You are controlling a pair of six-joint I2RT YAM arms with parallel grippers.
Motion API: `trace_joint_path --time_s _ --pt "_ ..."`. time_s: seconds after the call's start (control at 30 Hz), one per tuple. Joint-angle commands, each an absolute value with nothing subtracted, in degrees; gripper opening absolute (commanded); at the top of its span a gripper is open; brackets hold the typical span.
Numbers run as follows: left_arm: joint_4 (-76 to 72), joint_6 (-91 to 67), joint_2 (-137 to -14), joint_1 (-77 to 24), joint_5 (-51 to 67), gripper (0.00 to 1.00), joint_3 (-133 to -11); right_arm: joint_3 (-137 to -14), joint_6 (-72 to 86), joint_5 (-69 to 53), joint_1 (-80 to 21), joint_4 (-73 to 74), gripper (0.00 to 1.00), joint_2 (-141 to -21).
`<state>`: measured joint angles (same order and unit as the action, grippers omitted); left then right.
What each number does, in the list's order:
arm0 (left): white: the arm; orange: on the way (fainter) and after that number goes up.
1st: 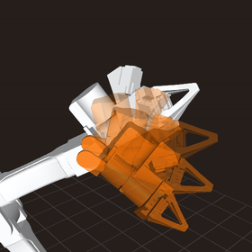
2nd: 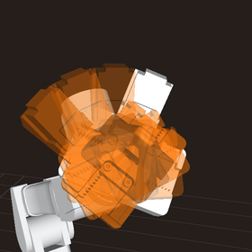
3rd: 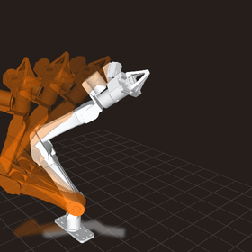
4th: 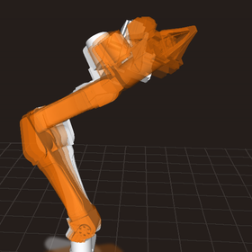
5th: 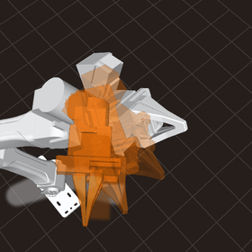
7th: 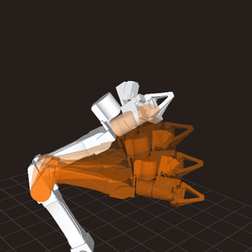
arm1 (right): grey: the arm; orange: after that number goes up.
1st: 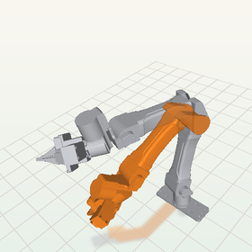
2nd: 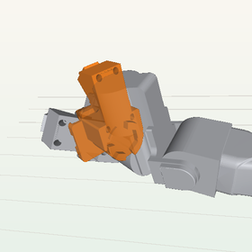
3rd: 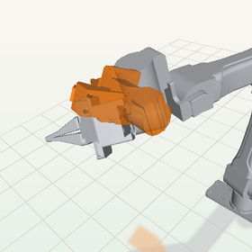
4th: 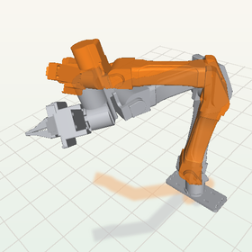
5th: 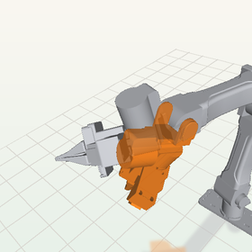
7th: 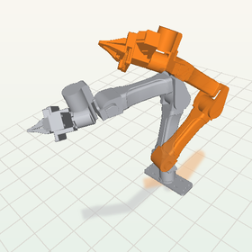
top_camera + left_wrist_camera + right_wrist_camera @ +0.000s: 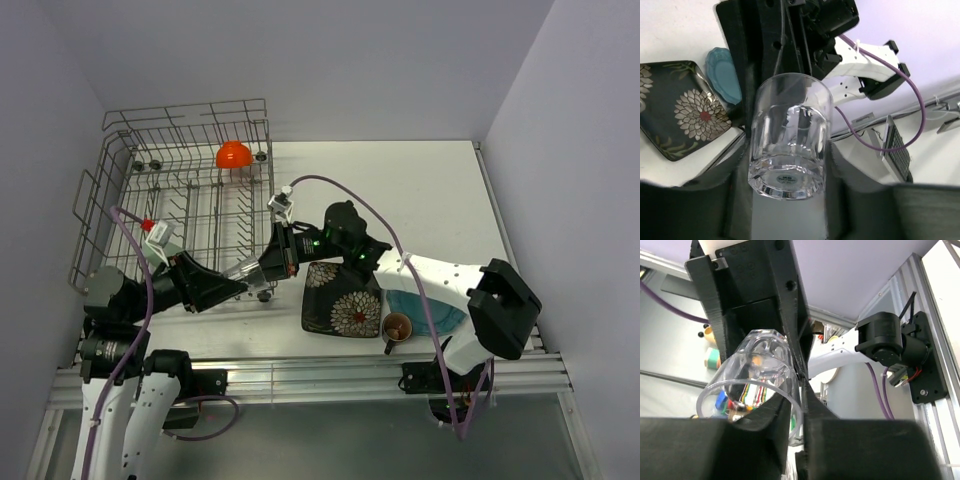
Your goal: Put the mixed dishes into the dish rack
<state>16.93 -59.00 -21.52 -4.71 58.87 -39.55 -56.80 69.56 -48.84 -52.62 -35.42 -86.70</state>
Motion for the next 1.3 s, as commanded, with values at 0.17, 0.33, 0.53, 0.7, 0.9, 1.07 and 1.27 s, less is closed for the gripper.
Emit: trace_joint_path --time_s 0.17,0.33,0.53,0.7,0.9,1.07,1.27 --pt "23.9 -51.6 -23.6 -5.7 44.4 0.0 -48.9 -58.1 57.2 -36.9 -51.2 -16.2 0.68 -81.7" --pt "35.4 -41.1 -32.7 -5.7 25.3 0.0 -57.5 -58.4 44.7 -17.0 -47.2 4.7 0.81 -74.0" --pt "46.7 -32.4 -47.5 -5.7 0.5 0.0 -71.1 -55.4 37.6 -0.5 -45.6 17.1 0.8 -63.7" --pt "51.8 -24.7 -62.3 -4.9 -11.2 0.0 -81.9 -51.7 36.5 -3.7 -45.7 19.9 0.79 -59.9" --pt "59.1 -17.5 -80.3 -0.2 -8.6 0.0 -96.9 -47.6 35.5 -3.2 -45.9 23.5 0.78 -54.6" --pt "62.9 -14.6 -90.3 2.2 -7.8 0.0 -102.6 -45.8 33.9 -0.1 -45.8 27.8 0.78 -50.3" --pt "61.7 -12.7 -96.1 3.2 -5.2 0.0 -102.0 -44.3 34.2 1.8 -45.9 29.0 0.78 -46.4"
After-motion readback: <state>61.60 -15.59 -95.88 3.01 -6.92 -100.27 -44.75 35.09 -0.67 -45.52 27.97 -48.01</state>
